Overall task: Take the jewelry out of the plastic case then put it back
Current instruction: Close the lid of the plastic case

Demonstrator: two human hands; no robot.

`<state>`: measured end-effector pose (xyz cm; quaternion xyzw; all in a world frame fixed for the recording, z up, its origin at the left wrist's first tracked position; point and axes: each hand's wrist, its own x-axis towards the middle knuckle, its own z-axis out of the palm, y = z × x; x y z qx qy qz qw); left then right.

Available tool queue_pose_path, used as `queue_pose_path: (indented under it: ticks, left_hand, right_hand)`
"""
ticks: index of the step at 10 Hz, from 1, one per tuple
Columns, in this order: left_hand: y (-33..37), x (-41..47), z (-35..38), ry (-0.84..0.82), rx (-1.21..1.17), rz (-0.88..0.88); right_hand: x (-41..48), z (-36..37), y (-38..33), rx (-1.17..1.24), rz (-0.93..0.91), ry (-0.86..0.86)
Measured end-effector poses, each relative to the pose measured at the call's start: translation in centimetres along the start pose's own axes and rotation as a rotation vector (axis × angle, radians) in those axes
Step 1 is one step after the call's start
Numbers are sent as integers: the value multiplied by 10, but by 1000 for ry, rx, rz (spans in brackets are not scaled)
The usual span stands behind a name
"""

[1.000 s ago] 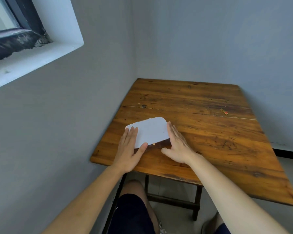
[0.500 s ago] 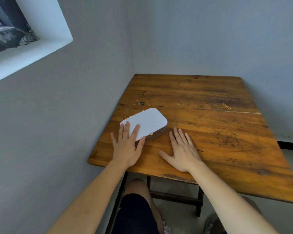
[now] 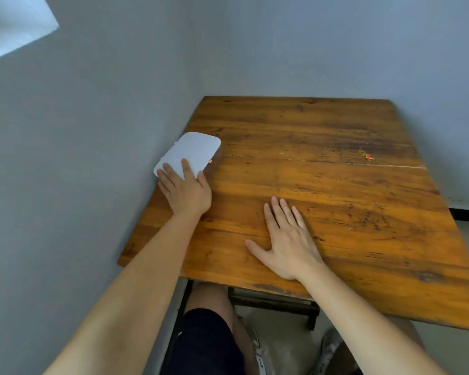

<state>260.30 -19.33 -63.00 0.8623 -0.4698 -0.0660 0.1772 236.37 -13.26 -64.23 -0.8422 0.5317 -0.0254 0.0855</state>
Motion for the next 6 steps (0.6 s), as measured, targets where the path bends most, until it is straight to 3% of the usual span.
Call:
queue_pose_path:
  ticks: [2, 4, 6]
  left_hand:
    - [14, 19, 3, -20, -36, -142]
    - [17, 23, -4, -135, -42, -160]
    - [-1, -38, -5, 6, -20, 175]
  right_hand:
    - [0, -2, 0, 8, 1, -6]
    - [0, -4, -2, 16, 6, -9]
    - [-2, -6, -3, 36, 24, -5]
